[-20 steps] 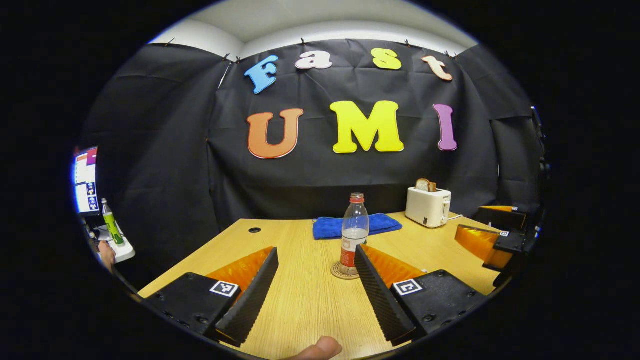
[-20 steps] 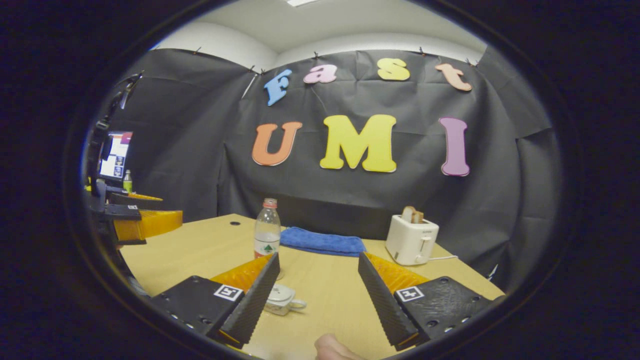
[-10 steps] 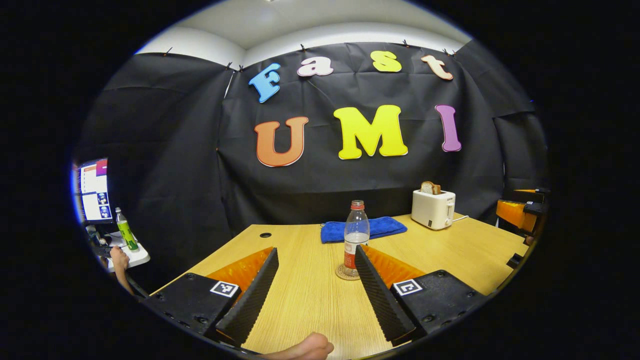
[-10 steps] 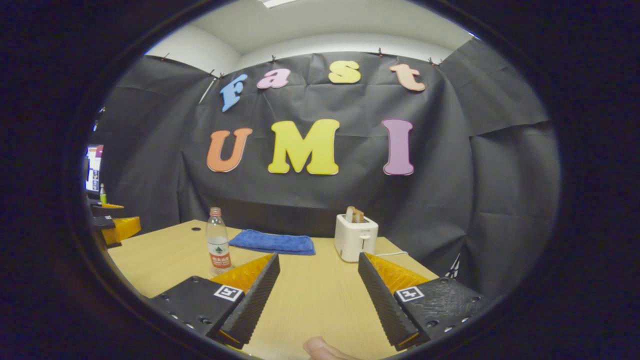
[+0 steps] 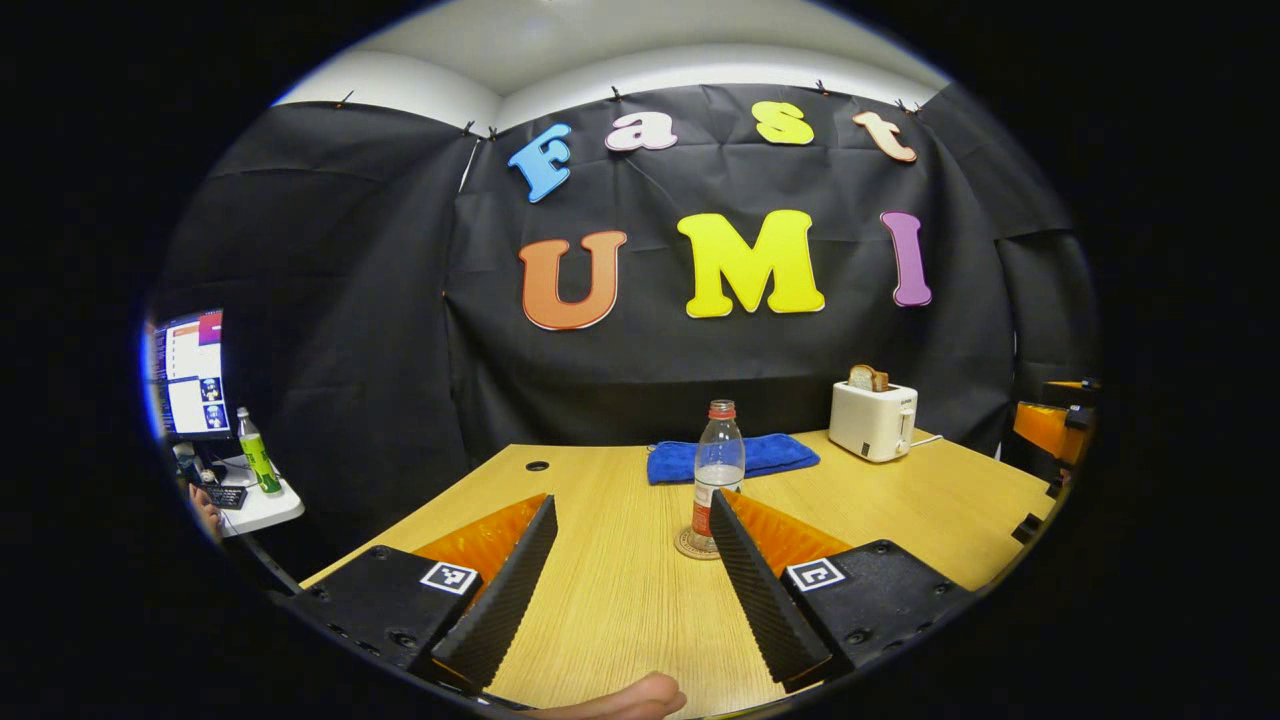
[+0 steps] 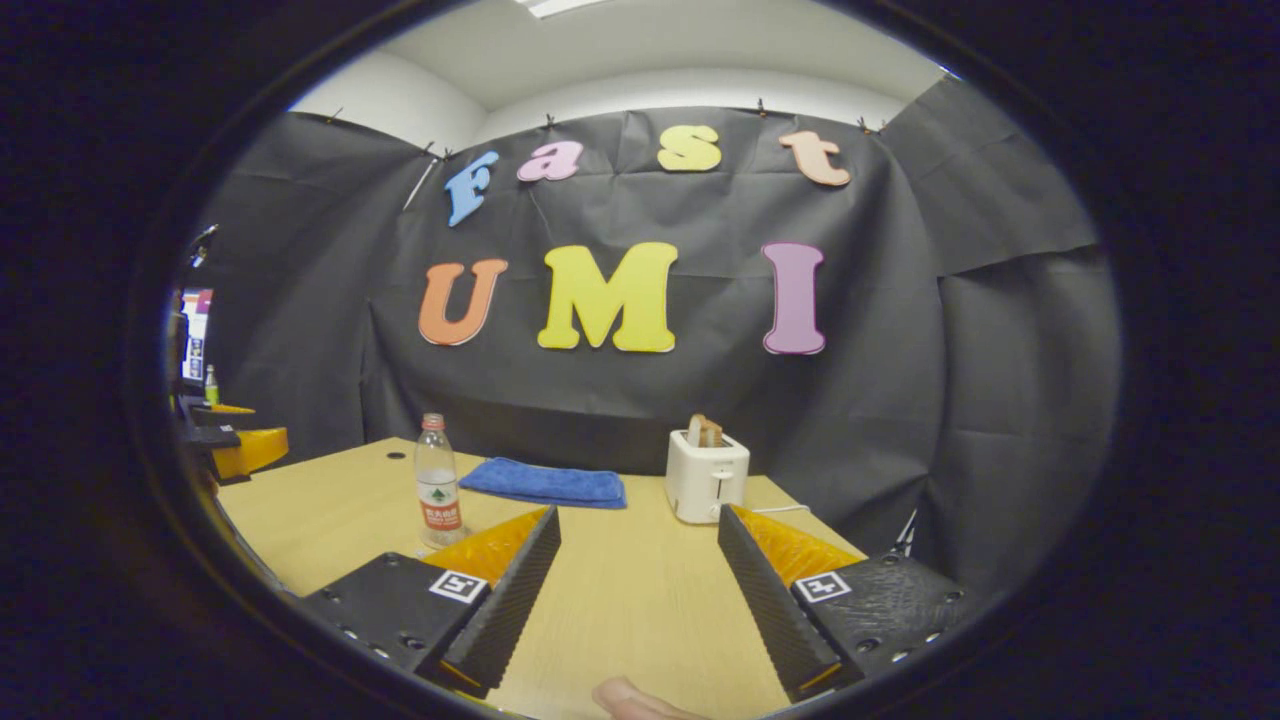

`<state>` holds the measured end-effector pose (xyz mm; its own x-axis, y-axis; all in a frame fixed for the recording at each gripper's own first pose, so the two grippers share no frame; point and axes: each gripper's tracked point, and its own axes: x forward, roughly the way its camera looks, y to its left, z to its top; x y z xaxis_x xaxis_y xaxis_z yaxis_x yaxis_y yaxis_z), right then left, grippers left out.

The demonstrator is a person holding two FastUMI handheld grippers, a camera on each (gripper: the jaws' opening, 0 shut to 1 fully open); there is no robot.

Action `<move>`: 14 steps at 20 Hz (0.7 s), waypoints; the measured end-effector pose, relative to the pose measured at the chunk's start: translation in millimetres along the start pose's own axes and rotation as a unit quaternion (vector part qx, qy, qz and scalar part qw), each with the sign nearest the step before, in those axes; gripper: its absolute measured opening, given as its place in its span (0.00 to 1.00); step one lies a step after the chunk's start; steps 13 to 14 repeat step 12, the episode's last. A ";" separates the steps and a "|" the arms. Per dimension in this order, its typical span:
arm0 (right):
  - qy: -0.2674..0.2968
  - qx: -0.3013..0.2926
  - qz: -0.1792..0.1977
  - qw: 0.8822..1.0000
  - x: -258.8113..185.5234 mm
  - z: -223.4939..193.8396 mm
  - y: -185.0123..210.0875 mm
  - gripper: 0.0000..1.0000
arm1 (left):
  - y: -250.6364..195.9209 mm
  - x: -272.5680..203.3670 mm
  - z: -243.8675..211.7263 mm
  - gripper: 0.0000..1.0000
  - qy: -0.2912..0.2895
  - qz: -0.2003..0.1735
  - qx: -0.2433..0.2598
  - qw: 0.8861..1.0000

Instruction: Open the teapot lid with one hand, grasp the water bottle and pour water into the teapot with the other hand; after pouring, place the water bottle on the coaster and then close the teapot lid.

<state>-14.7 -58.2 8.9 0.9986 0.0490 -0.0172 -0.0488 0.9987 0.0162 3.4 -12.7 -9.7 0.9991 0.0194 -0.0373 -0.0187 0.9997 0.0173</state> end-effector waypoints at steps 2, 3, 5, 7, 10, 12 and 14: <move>0.002 -0.004 0.003 1.000 0.6 -1.1 2.5 0.96 | 0.5 -0.7 1.0 0.96 -0.002 0.001 0.004 1.000; 0.002 -0.007 0.003 1.000 0.8 -1.9 3.5 0.95 | 0.7 -1.2 1.9 0.96 -0.004 0.001 0.006 1.000; 0.001 -0.010 0.000 1.000 2.0 -1.4 2.3 0.95 | -0.1 -2.8 4.5 0.96 -0.009 -0.002 0.006 1.000; 0.001 -0.007 -0.001 1.000 2.4 -1.6 2.0 0.97 | 0.0 -2.3 3.5 0.96 -0.009 -0.002 0.006 1.000; 0.004 -0.005 -0.004 1.000 3.1 -3.2 -0.8 0.97 | -1.8 -1.8 1.9 0.96 -0.006 -0.003 0.006 1.000; 0.005 -0.005 -0.004 1.000 4.4 -3.9 -1.9 0.97 | -2.9 -1.6 1.7 0.96 -0.007 -0.004 0.007 1.000; 0.005 -0.005 -0.004 1.000 4.4 -3.9 -1.9 0.97 | -2.9 -1.6 1.7 0.96 -0.007 -0.004 0.007 1.000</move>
